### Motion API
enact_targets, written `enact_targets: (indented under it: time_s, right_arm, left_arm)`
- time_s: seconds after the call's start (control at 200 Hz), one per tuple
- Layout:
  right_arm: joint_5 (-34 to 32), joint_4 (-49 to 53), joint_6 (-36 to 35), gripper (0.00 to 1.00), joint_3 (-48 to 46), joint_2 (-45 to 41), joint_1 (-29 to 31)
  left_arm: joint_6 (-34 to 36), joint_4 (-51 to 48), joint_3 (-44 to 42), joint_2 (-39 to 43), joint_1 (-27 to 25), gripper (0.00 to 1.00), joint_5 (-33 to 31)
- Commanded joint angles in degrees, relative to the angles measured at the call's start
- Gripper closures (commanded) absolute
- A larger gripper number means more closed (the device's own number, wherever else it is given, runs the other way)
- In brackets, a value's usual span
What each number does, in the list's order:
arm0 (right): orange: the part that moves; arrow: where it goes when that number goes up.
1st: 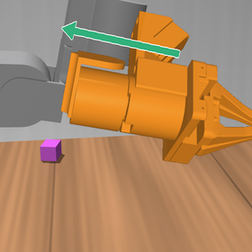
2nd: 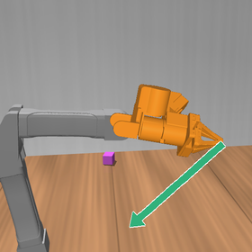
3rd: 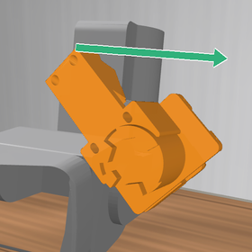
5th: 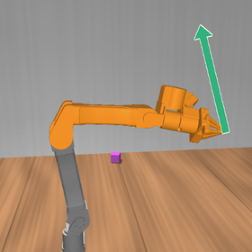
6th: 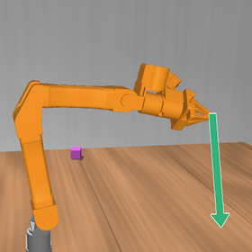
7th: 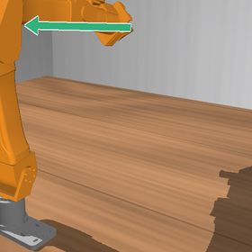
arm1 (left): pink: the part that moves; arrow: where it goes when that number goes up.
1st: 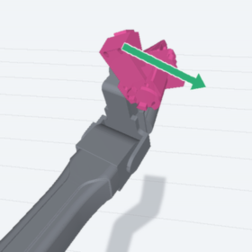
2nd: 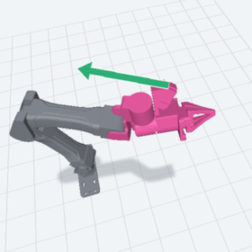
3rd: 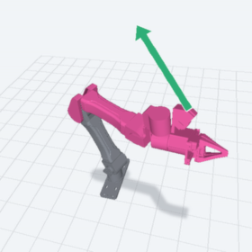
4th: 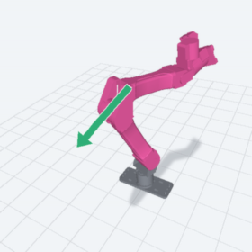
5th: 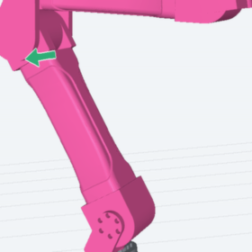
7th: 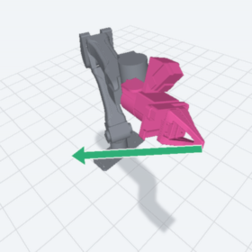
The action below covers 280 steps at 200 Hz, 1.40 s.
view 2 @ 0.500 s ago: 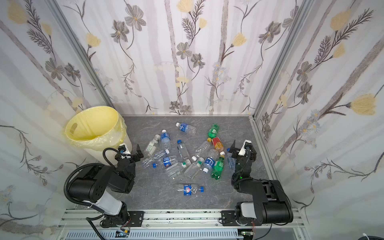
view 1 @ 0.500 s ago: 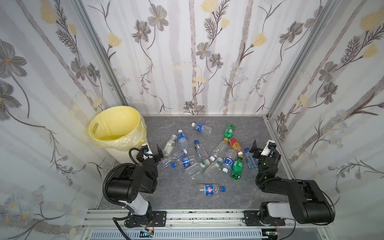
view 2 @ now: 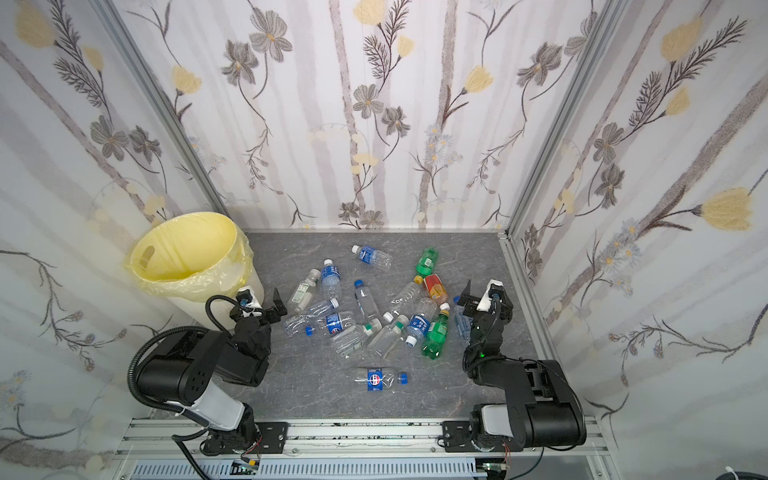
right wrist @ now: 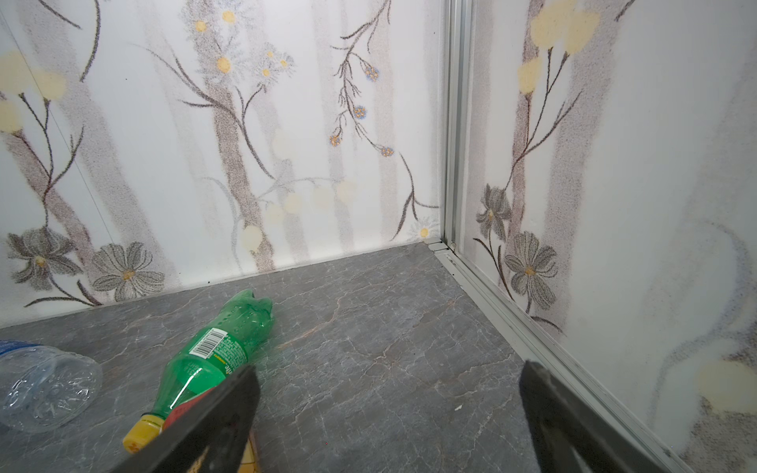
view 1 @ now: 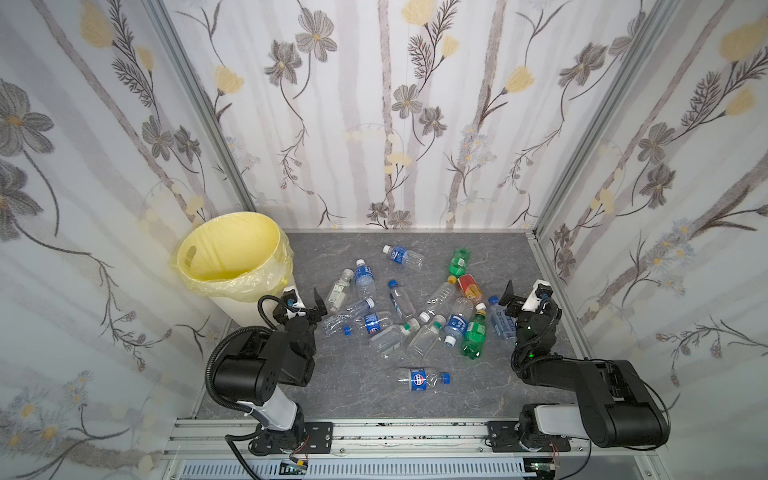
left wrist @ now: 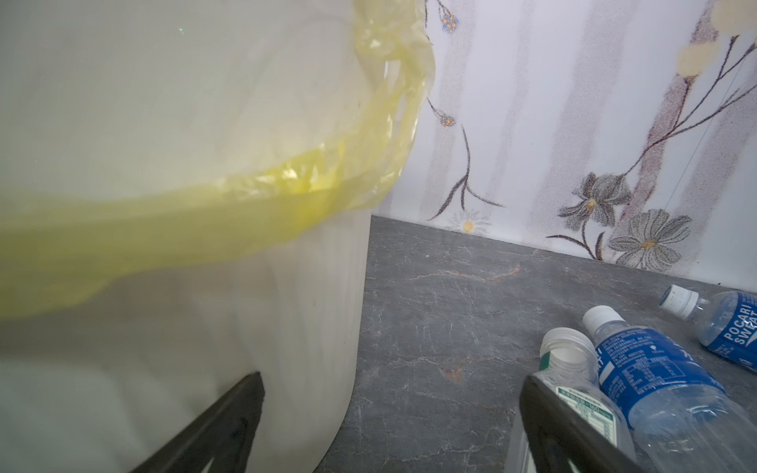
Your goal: Throw the plastic bottles in the bin
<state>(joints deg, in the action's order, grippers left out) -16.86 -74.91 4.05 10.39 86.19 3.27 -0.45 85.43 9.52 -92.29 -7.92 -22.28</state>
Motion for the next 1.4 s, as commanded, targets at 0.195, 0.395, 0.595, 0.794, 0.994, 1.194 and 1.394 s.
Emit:
enact_targets:
  time_s: [0.195,0.395,0.595,0.794,0.994,1.194,1.394]
  right_arm:
    - [-0.4,-2.1,0.0,0.0,0.0,0.1,0.0]
    - [-0.4,-2.1,-0.1,0.0,0.1,0.1,0.0]
    - [-1.4,0.3,0.4,0.0,0.1,-2.0,0.0]
    - [-0.4,-2.0,-0.3,0.0,-1.2,-2.8,0.3]
    - [-6.7,12.9,2.0,0.0,2.4,-12.0,0.3]
    - [-16.2,17.4,6.4,0.0,4.4,-14.1,0.3]
    - [-16.5,37.8,14.3,0.0,14.7,-17.1,-0.1]
  left_arm:
    - [0.0,1.5,0.3,-0.1,0.1,0.0,-0.1]
    - [-0.9,0.7,0.5,0.6,0.5,0.0,-0.9]
    - [-0.6,-0.5,-0.4,3.7,0.5,0.0,0.4]
    - [1.7,-7.2,0.7,9.7,-1.4,0.0,-2.4]
    - [4.2,-15.9,3.1,17.8,-4.9,0.0,-7.2]
    - [1.3,-36.1,10.0,26.6,-10.6,0.0,-8.4]
    - [-1.0,-60.7,25.3,26.8,-18.2,0.0,-8.0]
